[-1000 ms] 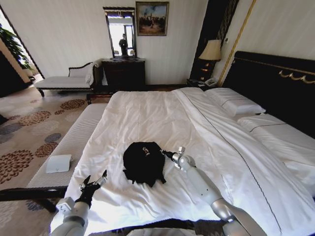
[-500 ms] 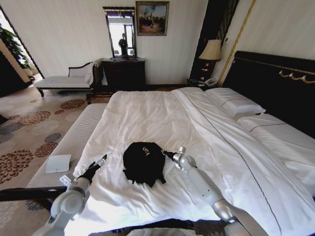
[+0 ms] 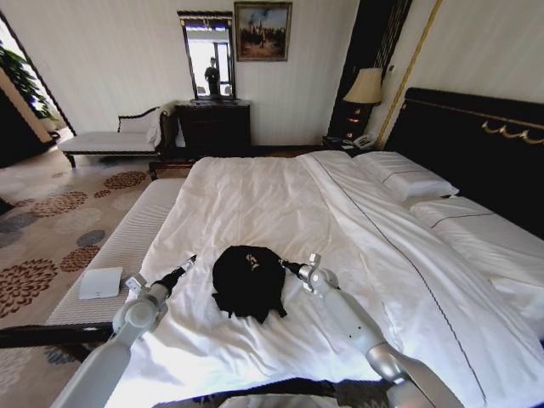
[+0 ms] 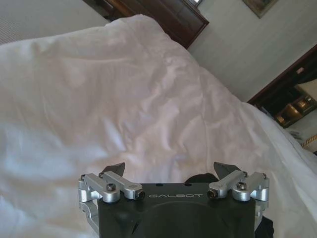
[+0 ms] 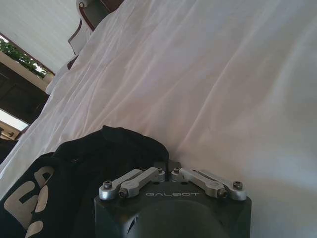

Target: Fold the clothes on the bed.

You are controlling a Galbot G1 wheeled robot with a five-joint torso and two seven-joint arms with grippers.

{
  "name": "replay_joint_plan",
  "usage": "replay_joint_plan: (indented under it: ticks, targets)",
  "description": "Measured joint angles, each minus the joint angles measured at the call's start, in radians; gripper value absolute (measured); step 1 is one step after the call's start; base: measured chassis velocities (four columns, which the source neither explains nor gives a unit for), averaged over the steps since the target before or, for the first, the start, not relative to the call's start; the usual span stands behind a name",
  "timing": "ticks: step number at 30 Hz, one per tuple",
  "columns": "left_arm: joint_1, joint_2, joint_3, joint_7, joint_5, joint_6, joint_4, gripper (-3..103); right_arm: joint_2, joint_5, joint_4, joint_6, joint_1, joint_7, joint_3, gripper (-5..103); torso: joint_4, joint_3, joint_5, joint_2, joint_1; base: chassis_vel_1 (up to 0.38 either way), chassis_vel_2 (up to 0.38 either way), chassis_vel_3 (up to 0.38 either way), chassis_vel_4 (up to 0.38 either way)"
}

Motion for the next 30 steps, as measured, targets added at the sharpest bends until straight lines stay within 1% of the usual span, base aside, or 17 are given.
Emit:
replay_joint_plan:
  ticks: [3,4,6,7,9,12,13,15,17,21,22,23,26,28,30]
  targets:
    - [-0.060,0.017,0.066,0.020,0.005,0.004,0.077,100,0.004,0.000,-0.003,0.003,0.001,-0.001,-0.004,1,0.0001,0.000,0.0000,0.000,0.000,0.000,0.000,0.000,0.000]
    - [-0.060,0.017,0.066,0.020,0.005,0.004,0.077,100,0.004,0.000,-0.003,0.003,0.001,-0.001,-0.004,1,0.0001,0.000,0.0000,0.000,0.000,0.000,0.000,0.000,0.000]
    - [-0.087,0.019,0.099,0.033,0.007,0.007,0.104,100,0.006,0.000,-0.002,0.003,0.000,0.000,-0.005,1,0.0001,0.000,0.0000,0.000,0.000,0.000,0.000,0.000,0.000]
    - [-0.102,0.016,0.119,0.040,0.009,0.009,0.120,103,0.006,-0.001,0.000,0.003,-0.002,0.002,-0.006,1,0.0001,0.000,0.0000,0.000,0.000,0.000,0.000,0.000,0.000]
    - [-0.113,0.012,0.132,0.044,0.013,0.009,0.130,101,0.006,-0.001,0.001,0.003,-0.003,0.003,-0.006,1,0.0002,0.000,0.0001,0.000,0.000,0.000,0.000,0.000,0.000]
    - [-0.154,-0.018,0.186,0.063,0.037,0.008,0.171,99,0.004,-0.002,0.011,0.003,-0.009,0.010,-0.007,1,0.0002,0.000,0.0001,0.000,0.000,0.000,0.000,0.000,0.000]
    - [-0.154,-0.018,0.186,0.063,0.037,0.008,0.171,99,0.004,-0.002,0.011,0.003,-0.009,0.010,-0.007,1,0.0002,0.000,0.0001,0.000,0.000,0.000,0.000,0.000,0.000]
    - [-0.184,-0.043,0.219,0.069,0.058,0.002,0.202,98,0.000,-0.002,0.018,0.001,-0.013,0.017,-0.006,1,0.0001,0.000,0.0001,0.000,0.000,0.000,0.000,0.000,0.000]
    - [-0.192,-0.051,0.228,0.070,0.062,0.000,0.213,98,0.000,-0.002,0.019,0.000,-0.014,0.019,-0.005,1,0.0001,0.000,0.0000,0.000,0.000,0.000,0.000,0.000,0.000]
    - [-0.245,-0.081,0.271,0.084,0.088,-0.007,0.285,98,-0.009,-0.001,0.028,-0.001,-0.023,0.022,0.000,1,0.0002,0.000,0.0001,0.000,0.000,0.000,0.000,0.000,0.000]
    - [-0.245,-0.081,0.271,0.084,0.088,-0.007,0.285,98,-0.009,-0.001,0.028,-0.001,-0.023,0.022,0.000,1,0.0002,0.000,0.0001,0.000,0.000,0.000,0.000,0.000,0.000]
    - [-0.254,-0.085,0.276,0.084,0.093,-0.009,0.296,97,-0.012,-0.001,0.031,-0.001,-0.025,0.023,0.000,1,0.0002,0.000,0.0002,0.000,0.000,0.000,0.000,0.000,0.000]
    - [-0.286,-0.096,0.285,0.087,0.096,-0.013,0.331,82,-0.022,0.000,0.036,-0.003,-0.028,0.023,0.000,1,0.0001,0.000,0.0002,0.000,0.000,0.000,0.000,0.000,0.000]
    - [-0.293,-0.096,0.289,0.091,0.096,-0.013,0.339,82,-0.024,0.001,0.037,-0.004,-0.028,0.024,-0.001,1,0.0001,0.000,0.0003,0.000,0.000,0.000,0.000,0.000,0.000]
    - [-0.304,-0.097,0.297,0.099,0.097,-0.013,0.357,72,-0.028,0.005,0.039,-0.005,-0.028,0.024,-0.001,1,0.0001,0.000,0.0003,0.000,0.000,0.000,0.000,0.000,0.000]
